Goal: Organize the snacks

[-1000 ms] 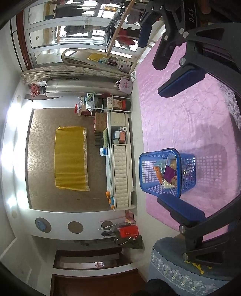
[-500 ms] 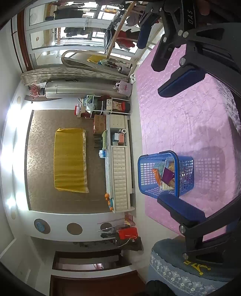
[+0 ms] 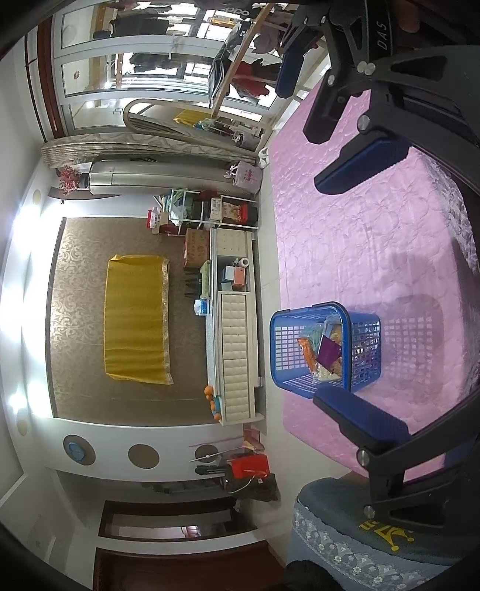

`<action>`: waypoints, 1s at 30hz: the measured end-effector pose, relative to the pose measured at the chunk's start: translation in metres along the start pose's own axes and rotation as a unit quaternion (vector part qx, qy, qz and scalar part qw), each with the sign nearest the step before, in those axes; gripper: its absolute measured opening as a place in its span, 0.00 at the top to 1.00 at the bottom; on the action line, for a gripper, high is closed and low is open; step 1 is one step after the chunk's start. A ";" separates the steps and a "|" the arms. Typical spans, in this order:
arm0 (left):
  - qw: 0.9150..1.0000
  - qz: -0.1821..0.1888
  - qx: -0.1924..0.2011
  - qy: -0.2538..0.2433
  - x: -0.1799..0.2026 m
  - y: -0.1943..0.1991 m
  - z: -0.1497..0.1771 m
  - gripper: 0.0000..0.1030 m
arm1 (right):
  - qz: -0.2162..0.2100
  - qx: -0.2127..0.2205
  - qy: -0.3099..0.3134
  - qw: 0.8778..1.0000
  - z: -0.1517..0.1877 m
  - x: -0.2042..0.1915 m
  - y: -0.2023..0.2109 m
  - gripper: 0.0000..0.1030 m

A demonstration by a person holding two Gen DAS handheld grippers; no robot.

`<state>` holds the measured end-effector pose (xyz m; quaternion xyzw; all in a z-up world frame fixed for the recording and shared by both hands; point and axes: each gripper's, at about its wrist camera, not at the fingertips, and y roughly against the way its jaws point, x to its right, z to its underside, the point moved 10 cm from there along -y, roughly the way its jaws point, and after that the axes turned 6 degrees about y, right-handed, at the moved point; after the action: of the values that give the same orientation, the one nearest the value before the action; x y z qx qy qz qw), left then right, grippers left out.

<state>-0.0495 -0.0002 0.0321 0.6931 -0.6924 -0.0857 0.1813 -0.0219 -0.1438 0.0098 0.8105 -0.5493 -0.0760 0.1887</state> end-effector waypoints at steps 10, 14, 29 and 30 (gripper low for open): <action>1.000 -0.002 -0.002 -0.001 -0.001 0.002 -0.001 0.00 | 0.000 -0.001 0.000 1.000 -0.001 -0.002 0.001 0.00; 1.000 0.001 -0.003 0.002 -0.001 0.003 -0.001 0.00 | 0.002 -0.001 0.003 1.000 -0.002 -0.002 0.002 0.00; 1.000 0.003 -0.009 0.005 -0.003 0.004 -0.001 0.00 | 0.009 -0.004 0.007 1.000 -0.003 -0.003 0.003 0.00; 1.000 0.002 -0.010 0.005 -0.002 0.004 0.000 0.00 | 0.010 -0.004 0.007 1.000 -0.002 -0.002 0.003 0.00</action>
<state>-0.0529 0.0023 0.0330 0.6900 -0.6921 -0.0889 0.1924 -0.0245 -0.1424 0.0129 0.8045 -0.5559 -0.0708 0.1968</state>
